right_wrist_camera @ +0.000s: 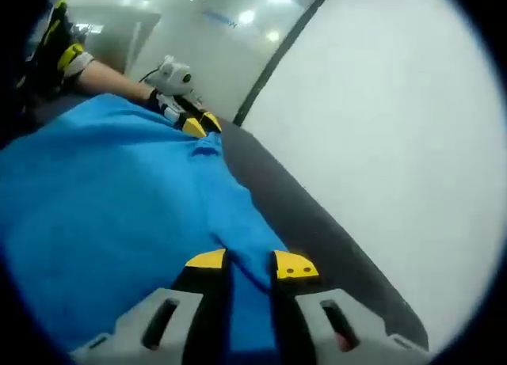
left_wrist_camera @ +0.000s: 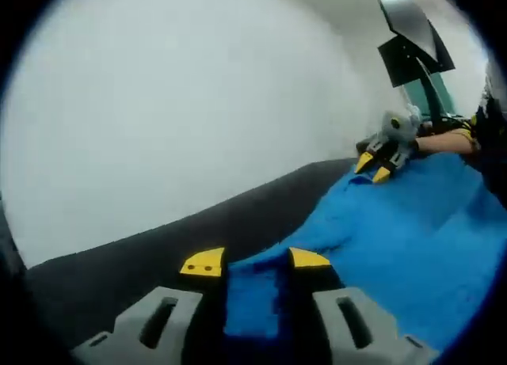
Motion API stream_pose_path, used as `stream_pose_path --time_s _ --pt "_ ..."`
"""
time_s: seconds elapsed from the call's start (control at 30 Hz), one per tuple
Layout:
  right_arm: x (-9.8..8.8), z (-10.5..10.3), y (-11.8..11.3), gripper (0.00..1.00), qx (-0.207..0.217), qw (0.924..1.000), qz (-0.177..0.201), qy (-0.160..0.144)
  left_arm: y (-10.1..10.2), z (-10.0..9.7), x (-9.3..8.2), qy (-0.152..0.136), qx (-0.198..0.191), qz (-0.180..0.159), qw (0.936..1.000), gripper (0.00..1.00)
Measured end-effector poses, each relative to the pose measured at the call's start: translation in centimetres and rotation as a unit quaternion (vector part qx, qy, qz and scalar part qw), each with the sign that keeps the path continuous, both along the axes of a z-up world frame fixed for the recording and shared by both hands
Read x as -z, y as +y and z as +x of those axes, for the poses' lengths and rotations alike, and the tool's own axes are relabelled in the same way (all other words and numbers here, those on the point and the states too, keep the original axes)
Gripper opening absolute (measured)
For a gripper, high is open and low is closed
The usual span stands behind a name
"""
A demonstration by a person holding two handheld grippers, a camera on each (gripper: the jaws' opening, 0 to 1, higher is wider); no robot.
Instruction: Spread out the cloth and fold it
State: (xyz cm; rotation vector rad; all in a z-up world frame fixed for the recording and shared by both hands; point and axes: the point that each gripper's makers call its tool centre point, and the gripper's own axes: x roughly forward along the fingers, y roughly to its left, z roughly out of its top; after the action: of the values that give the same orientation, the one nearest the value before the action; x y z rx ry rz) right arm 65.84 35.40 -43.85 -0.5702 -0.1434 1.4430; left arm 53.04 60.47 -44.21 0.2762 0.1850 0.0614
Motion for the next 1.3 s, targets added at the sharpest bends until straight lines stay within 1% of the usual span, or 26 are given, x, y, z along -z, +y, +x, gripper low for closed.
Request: stream_pose_path --time_s 0.03,0.07,0.1,0.13,0.2,0.3,0.43,0.5,0.6,0.7,0.77,0.8,0.83,0.87,0.9,0.93,0.97,1.0,1.03,1.07,1.1,1.13,1.2,1.23,1.27,1.3 --pt "-0.4 1.1 0.1 0.17 0.029 0.9993 0.020 0.012 1.5 -0.4 0.7 0.019 -0.035 0.017 0.9991 0.27" --pt "-0.7 2.6 -0.1 0.16 0.065 0.9968 0.039 0.022 1.9 -0.2 0.4 0.002 -0.038 -0.003 0.9993 0.27" --pt "-0.7 3.7 -0.5 0.14 0.098 0.9940 0.042 0.025 2.0 -0.3 0.1 -0.006 -0.041 -0.039 0.9984 0.27" --pt "-0.4 4.8 -1.1 0.14 0.123 0.9914 0.034 0.028 2.7 -0.6 -0.2 -0.012 -0.061 -0.051 0.9968 0.27" --pt "-0.1 5.9 -1.8 0.14 0.140 0.9887 0.038 0.039 3.5 -1.0 -0.4 -0.019 -0.070 -0.075 0.9945 0.27" --pt "-1.2 5.8 -2.1 0.14 0.132 0.9844 0.082 0.082 3.3 -1.3 -1.7 -0.054 -0.056 -0.130 0.9884 0.26" --pt "-2.3 6.1 -2.7 0.14 0.133 0.9784 0.117 0.107 3.1 -1.2 -1.6 -0.051 -0.047 -0.125 0.9898 0.29" --pt "-2.7 6.3 -2.9 0.14 0.130 0.9767 0.125 0.117 1.6 -1.3 -2.3 -0.062 -0.018 -0.122 0.9904 0.30" --pt "-3.6 5.3 -2.6 0.14 0.110 0.9776 0.138 0.115 -0.6 -1.5 -4.5 -0.107 0.045 -0.147 0.9822 0.30" --pt "-3.9 2.3 -1.1 0.12 0.042 0.9874 0.119 0.095 -3.7 -1.2 -4.0 -0.090 0.109 -0.121 0.9826 0.28" --pt "-2.4 0.5 0.2 0.11 0.010 0.9939 0.077 0.078 -5.9 -1.0 -3.3 -0.071 0.158 -0.100 0.9799 0.27" --pt "-1.5 0.1 0.6 0.09 0.004 0.9954 0.058 0.075 -6.9 -0.7 -3.5 -0.070 0.173 -0.124 0.9745 0.26" --pt "-0.6 0.7 0.8 0.08 0.016 0.9964 0.044 0.071 -6.5 0.0 -3.5 -0.074 0.151 -0.163 0.9722 0.26" --pt "0.4 1.7 0.8 0.08 0.039 0.9969 0.030 0.062 -4.9 0.9 -3.2 -0.077 0.104 -0.174 0.9763 0.26" --pt "1.8 3.3 0.2 0.07 0.085 0.9949 0.000 0.055 -2.5 1.2 -1.4 -0.040 0.032 -0.159 0.9859 0.26" --pt "2.4 5.1 -0.8 0.07 0.138 0.9883 -0.003 0.065 -0.9 0.9 0.4 0.009 -0.010 -0.125 0.9920 0.25" --pt "0.9 5.3 -0.7 0.08 0.128 0.9840 0.050 0.113 0.3 0.8 1.1 0.020 -0.035 -0.095 0.9946 0.22" --pt "1.1 7.1 -2.0 0.06 0.181 0.9758 0.036 0.117 1.5 0.6 1.4 0.018 -0.057 -0.091 0.9940 0.19" --pt "0.9 8.8 -3.3 0.06 0.213 0.9707 0.039 0.103 1.8 0.4 1.3 0.015 -0.069 -0.120 0.9902 0.21" --pt "0.6 9.6 -3.9 0.06 0.217 0.9698 0.052 0.099 1.9 0.3 0.5 -0.002 -0.065 -0.141 0.9879 0.22" --pt "0.4 9.7 -4.2 0.06 0.214 0.9658 0.073 0.127 2.2 0.1 -0.2 -0.019 -0.068 -0.155 0.9854 0.20" --pt "-0.1 9.8 -4.5 0.06 0.216 0.9594 0.093 0.157 2.5 -0.5 -0.3 -0.021 -0.079 -0.167 0.9825 0.20" --pt "-2.4 9.8 -5.0 0.06 0.197 0.9564 0.143 0.161 3.2 -1.2 -2.0 -0.058 -0.063 -0.226 0.9704 0.20" --pt "-3.2 9.9 -5.3 0.07 0.193 0.9534 0.163 0.164 3.3 -1.7 -3.6 -0.095 -0.040 -0.262 0.9596 0.20" --pt "-3.9 10.2 -5.9 0.08 0.193 0.9505 0.173 0.172 4.0 -2.5 -4.6 -0.126 -0.048 -0.315 0.9395 0.20" --pt "-4.3 10.3 -6.7 0.09 0.197 0.9474 0.177 0.181 4.6 -3.3 -5.1 -0.136 -0.051 -0.350 0.9253 0.20"
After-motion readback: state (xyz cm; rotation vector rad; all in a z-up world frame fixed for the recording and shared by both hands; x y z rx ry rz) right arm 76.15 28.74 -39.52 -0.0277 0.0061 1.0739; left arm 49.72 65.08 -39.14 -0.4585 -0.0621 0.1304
